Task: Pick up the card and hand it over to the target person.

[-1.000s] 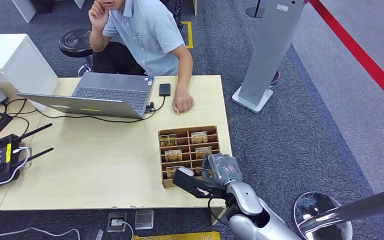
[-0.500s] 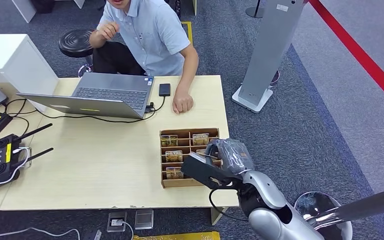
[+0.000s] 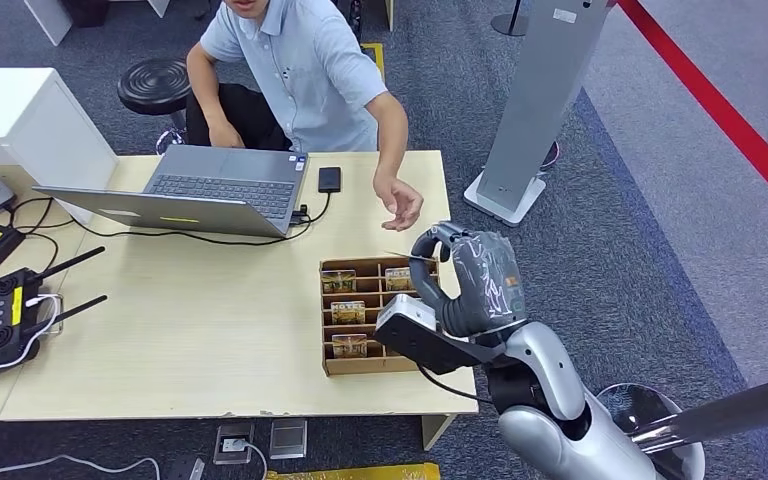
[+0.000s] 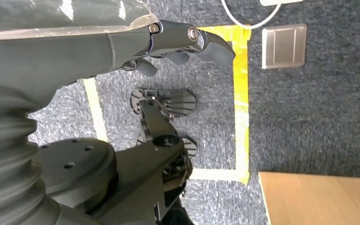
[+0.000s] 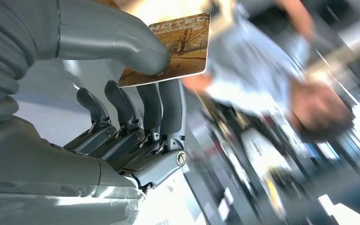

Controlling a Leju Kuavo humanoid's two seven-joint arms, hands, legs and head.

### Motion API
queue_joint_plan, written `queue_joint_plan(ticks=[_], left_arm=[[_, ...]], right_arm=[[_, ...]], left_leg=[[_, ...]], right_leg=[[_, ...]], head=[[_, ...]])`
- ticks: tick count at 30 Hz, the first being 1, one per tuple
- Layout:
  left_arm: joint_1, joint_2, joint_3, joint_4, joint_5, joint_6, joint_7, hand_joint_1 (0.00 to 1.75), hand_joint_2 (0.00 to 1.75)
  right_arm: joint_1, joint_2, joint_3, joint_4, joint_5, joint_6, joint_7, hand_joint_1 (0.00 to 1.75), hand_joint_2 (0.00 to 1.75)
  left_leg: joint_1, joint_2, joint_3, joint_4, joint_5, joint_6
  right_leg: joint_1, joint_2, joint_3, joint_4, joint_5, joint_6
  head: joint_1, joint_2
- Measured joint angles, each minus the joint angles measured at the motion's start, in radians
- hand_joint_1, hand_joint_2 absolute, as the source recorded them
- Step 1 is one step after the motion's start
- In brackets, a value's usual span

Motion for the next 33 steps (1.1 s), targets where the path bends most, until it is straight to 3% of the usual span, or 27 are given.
queue_joint_plan(ticks=[4,19,23,24,28,33], left_arm=[[0.005,0.0,0.005,0.0,0.003,0.006,0.001,0.0,1.75],[0.007,0.007,-0.002,-0.002,-0.006,-0.005,-0.018,0.0,1.75],[0.006,0.008,-0.013,0.0,-0.02,0.003,-0.015,0.0,1.75],[0.007,0.008,-0.008,-0.001,-0.016,0.002,-0.016,0.0,1.75],[0.016,0.011,0.014,0.002,0.006,-0.001,-0.022,0.0,0.0],[0.017,0.013,0.029,0.003,0.022,0.012,-0.016,0.0,0.0]], right_arm=[[-0.01,0.011,0.002,0.064,0.019,-0.047,-0.001,1.5,1.75],[-0.007,0.014,0.014,0.074,-0.002,-0.045,0.003,1.5,1.75],[-0.004,0.012,0.016,0.066,0.001,-0.049,0.004,0.0,1.75],[-0.001,0.011,0.014,0.06,0.001,-0.051,0.005,0.0,1.75],[0.024,0.01,-0.001,0.014,-0.042,-0.076,-0.011,0.0,1.75],[0.089,0.008,-0.033,-0.101,-0.273,-0.117,-0.122,0.0,1.75]], left_leg=[[0.0,0.0,0.0,0.001,-0.001,0.0],[0.0,-0.002,-0.002,0.002,-0.001,0.0],[0.0,-0.002,-0.002,0.002,-0.001,0.0],[0.0,-0.002,-0.002,0.003,-0.002,0.0],[0.0,-0.003,-0.002,0.003,-0.002,0.0],[0.0,-0.004,-0.002,0.003,-0.002,0.0]], right_leg=[[0.0,0.0,0.0,0.001,-0.001,0.0],[0.0,-0.002,-0.002,0.003,-0.002,0.0],[0.0,-0.002,-0.001,0.003,-0.002,0.0],[0.0,-0.002,-0.002,0.003,-0.002,0.0],[0.0,-0.003,-0.002,0.003,-0.003,0.0],[0.0,-0.004,-0.002,0.003,-0.003,0.0]], head=[[0.0,0.0],[0.0,0.0],[0.0,0.0],[0.0,0.0],[0.0,0.0],[0.0,0.0]])
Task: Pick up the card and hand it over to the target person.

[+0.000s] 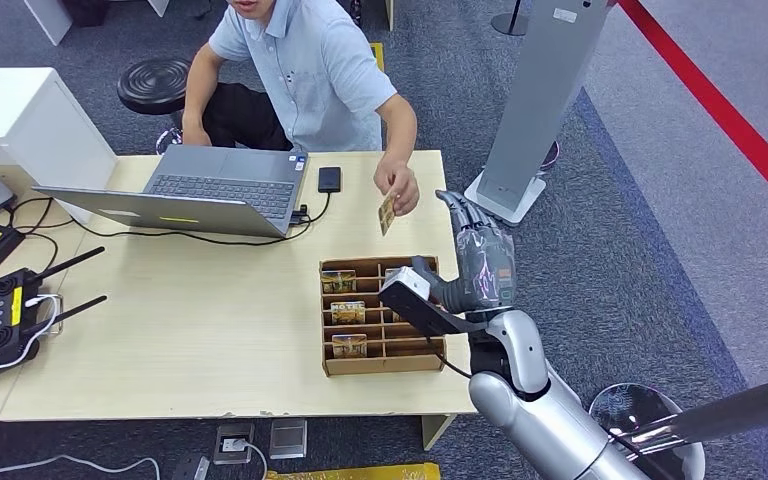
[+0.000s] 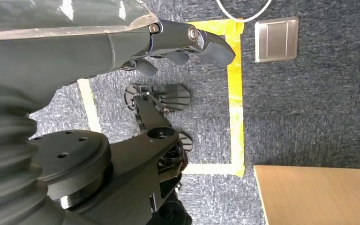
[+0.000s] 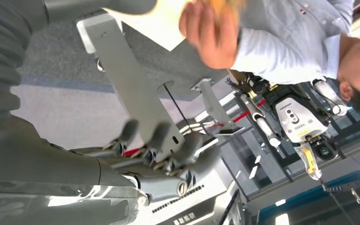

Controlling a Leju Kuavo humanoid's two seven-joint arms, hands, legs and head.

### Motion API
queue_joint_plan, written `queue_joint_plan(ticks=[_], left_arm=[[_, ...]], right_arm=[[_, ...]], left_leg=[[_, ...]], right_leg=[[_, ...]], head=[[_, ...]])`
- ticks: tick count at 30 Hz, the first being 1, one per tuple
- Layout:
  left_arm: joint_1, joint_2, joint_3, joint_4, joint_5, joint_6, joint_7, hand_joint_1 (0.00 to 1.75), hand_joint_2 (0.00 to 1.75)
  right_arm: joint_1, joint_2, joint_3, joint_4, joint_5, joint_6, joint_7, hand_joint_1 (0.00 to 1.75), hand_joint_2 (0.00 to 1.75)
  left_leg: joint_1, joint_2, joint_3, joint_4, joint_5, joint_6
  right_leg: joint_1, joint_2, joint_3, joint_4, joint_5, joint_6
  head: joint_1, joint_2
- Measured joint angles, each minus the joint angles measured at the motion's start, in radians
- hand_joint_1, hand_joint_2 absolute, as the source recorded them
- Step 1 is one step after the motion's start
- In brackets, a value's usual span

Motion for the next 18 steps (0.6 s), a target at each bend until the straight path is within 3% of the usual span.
queue_joint_plan(ticks=[6,9,11,15,18], left_arm=[[0.0,0.005,0.011,0.0,0.013,0.012,0.005,0.0,0.0],[0.0,0.008,0.009,0.0,0.012,0.013,0.006,0.0,0.0],[0.0,0.009,0.007,-0.001,0.011,0.011,0.005,0.0,0.0],[0.0,0.016,-0.003,-0.003,0.005,0.005,0.012,0.0,0.0],[-0.001,0.024,-0.009,-0.005,-0.001,-0.001,0.02,0.0,0.0]], right_arm=[[0.103,-0.037,-0.039,-0.17,-0.515,0.074,-0.218,0.0,1.75],[0.172,-0.058,-0.092,-0.249,-0.899,0.225,-0.367,0.0,1.75],[0.208,-0.08,-0.111,-0.272,-1.058,0.318,-0.434,0.03,1.75],[0.234,-0.162,-0.064,-0.278,-1.18,0.528,-0.445,1.66,1.75],[0.241,-0.208,-0.011,-0.254,-1.178,0.644,-0.381,1.61,1.75]], left_leg=[[0.0,-0.002,0.0,0.0,0.0,0.0],[0.0,-0.003,-0.001,0.0,0.0,0.0],[0.0,-0.005,-0.001,0.001,0.0,0.0],[0.0,-0.006,-0.001,0.001,0.0,0.001],[0.0,-0.005,0.0,0.0,0.0,0.001]], right_leg=[[0.0,-0.002,0.0,0.0,-0.001,0.0],[0.0,-0.003,0.0,0.0,-0.001,0.0],[0.0,-0.005,0.0,0.0,-0.001,0.0],[0.0,-0.006,0.001,0.0,-0.001,0.001],[0.0,-0.005,0.001,-0.001,-0.001,0.001]], head=[[0.0,0.0],[0.0,0.0],[0.0,0.0],[0.0,0.0],[0.0,0.0]])
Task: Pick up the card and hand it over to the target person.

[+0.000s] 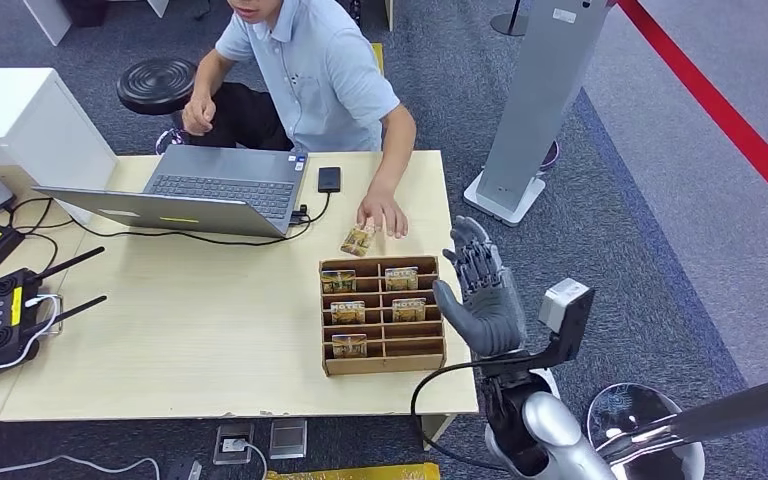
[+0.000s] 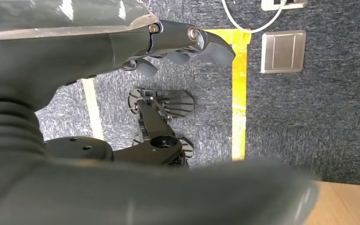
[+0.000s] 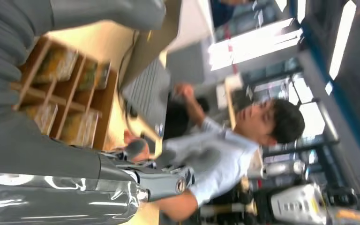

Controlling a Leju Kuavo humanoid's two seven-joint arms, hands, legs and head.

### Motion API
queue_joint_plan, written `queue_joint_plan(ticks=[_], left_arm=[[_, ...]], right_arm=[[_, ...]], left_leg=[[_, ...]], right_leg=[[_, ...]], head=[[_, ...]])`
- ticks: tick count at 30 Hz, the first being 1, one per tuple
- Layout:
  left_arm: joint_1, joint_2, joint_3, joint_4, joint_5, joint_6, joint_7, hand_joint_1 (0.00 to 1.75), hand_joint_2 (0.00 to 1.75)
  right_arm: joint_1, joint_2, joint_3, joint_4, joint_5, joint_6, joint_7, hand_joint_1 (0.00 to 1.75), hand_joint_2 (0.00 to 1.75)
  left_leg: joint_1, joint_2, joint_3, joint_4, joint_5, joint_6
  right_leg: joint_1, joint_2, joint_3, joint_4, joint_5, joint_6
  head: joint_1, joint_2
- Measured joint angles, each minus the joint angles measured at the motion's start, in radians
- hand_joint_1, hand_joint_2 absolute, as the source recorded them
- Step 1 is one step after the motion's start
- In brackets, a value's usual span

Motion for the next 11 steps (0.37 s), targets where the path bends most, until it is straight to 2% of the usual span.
queue_joint_plan(ticks=[3,6,11], left_arm=[[0.0,0.005,-0.003,-0.001,-0.002,-0.004,0.004,0.0,0.0],[-0.001,0.006,-0.004,-0.001,-0.002,-0.003,0.005,0.0,0.0],[0.0,0.006,0.001,-0.001,0.005,0.002,0.006,0.0,0.0]], right_arm=[[-0.003,-0.013,0.045,0.052,0.055,0.06,0.06,1.56,1.75],[-0.023,-0.017,0.095,0.121,0.127,0.093,0.129,1.42,1.75],[-0.058,-0.01,0.153,0.251,0.246,0.094,0.233,1.59,1.75]], left_leg=[[0.0,0.002,0.0,0.0,0.0,0.0],[0.0,0.003,0.001,-0.001,0.0,-0.001],[0.001,0.005,0.002,0.0,-0.001,-0.001]], right_leg=[[0.0,0.002,0.0,0.0,0.0,0.0],[0.0,0.003,0.0,0.0,0.001,0.0],[0.001,0.005,0.0,0.0,0.001,-0.001]], head=[[0.0,0.0],[0.0,0.0],[0.0,0.0]])
